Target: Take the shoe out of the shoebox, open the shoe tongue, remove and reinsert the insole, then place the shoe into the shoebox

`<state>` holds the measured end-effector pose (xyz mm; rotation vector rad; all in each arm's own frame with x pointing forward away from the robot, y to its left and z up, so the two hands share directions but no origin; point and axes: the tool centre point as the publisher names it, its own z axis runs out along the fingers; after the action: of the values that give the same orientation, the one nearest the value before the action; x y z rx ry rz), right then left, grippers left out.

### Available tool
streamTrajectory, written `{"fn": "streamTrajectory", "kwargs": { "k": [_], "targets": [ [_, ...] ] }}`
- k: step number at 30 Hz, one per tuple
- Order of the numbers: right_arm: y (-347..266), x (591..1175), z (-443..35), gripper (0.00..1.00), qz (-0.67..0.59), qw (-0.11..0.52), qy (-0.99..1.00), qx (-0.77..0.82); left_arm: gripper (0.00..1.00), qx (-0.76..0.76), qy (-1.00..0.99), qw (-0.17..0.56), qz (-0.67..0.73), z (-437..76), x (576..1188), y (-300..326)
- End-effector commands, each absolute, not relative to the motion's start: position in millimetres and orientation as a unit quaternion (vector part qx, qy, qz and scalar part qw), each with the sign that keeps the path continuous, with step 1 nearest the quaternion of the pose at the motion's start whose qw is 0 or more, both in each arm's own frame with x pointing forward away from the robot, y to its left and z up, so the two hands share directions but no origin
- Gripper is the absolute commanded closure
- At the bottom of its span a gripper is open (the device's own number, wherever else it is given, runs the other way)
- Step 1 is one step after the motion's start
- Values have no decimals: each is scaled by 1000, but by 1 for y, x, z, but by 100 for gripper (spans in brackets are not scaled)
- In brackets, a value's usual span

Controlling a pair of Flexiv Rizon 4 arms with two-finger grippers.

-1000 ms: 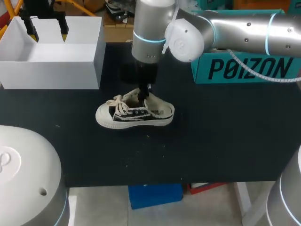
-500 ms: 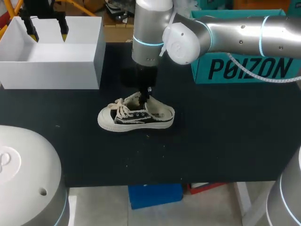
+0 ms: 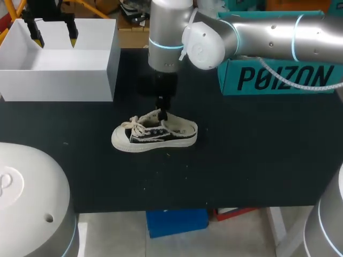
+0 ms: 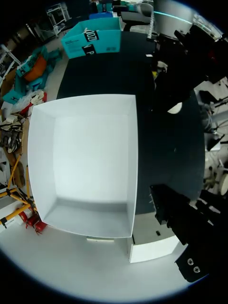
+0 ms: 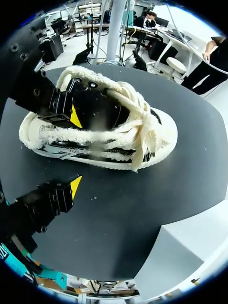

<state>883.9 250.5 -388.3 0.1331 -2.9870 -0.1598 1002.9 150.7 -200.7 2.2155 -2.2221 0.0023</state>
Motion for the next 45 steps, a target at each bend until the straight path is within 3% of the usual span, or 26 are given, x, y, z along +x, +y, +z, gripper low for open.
{"fn": "streamTrajectory", "kwargs": {
  "k": [1,12,22,31,45],
  "targets": [
    [242,877,-362,0,-51,57,-996,40,0,707,-707,2,-1,-200,1002,150],
    [237,866,-316,0,-99,11,-995,11,0,707,-707,2,-1,-200,1002,150],
    [227,860,-301,0,-179,-16,-984,8,0,707,-707,2,-1,-200,1002,150],
    [197,859,-289,0,-173,-12,-984,41,0,707,-707,2,-1,-200,1002,150],
    [197,859,-289,0,-173,-12,-984,41,0,707,-707,2,-1,-200,1002,150]
  ]
}}
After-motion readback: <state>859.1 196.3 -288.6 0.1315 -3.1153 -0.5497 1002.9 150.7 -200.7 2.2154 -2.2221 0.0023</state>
